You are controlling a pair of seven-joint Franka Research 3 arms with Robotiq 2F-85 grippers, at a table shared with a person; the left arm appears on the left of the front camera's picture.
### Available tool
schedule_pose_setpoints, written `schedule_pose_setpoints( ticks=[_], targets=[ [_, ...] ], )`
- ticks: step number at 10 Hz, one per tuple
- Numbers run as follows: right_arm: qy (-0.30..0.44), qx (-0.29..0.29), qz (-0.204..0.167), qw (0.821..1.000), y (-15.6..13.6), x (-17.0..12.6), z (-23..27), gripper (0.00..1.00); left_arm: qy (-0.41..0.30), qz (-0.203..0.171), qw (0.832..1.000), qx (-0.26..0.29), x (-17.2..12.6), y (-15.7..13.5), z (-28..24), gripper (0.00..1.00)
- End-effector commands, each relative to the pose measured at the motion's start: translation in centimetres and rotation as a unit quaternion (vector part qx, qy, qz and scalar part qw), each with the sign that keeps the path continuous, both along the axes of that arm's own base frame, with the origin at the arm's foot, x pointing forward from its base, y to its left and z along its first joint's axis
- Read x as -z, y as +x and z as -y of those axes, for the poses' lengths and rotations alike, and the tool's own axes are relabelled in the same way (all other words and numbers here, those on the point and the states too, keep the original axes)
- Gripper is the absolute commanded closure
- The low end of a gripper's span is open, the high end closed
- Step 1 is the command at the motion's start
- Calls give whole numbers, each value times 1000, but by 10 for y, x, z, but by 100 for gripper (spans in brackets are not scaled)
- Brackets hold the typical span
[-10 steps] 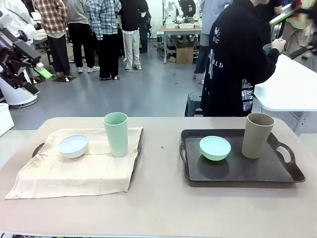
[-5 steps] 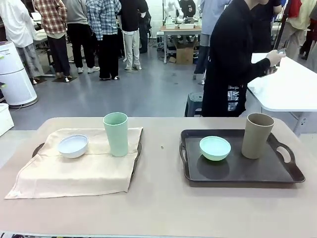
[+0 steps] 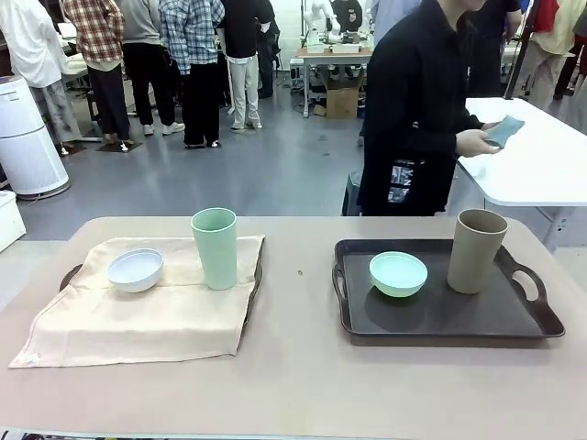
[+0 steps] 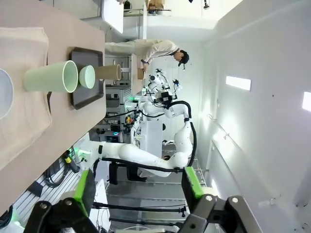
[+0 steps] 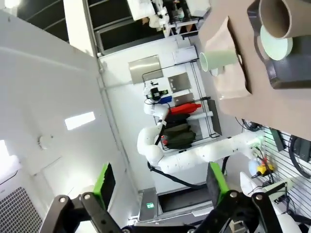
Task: Set up a tray with a mat and arrange the tableware.
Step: Pick up the Picnic Bowl and Reusable plastic cup from the Handle tray in front of the human's position and hold them in the air.
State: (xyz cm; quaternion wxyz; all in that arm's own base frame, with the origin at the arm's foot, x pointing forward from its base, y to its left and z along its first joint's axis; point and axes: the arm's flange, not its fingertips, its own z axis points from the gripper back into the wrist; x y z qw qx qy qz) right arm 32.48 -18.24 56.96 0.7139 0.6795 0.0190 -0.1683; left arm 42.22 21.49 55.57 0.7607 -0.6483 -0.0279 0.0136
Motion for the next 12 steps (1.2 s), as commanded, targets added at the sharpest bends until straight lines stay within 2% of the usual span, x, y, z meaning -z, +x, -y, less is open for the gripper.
schedule_pose_setpoints(
  ticks=[1,12],
  targets=[
    [35,2,16,999,-2,-2,8,0,21,-3,1000,1,0,-1,6,6],
    [35,2,16,999,-2,-2,8,0,21,-3,1000,1,0,-1,6,6]
  ],
)
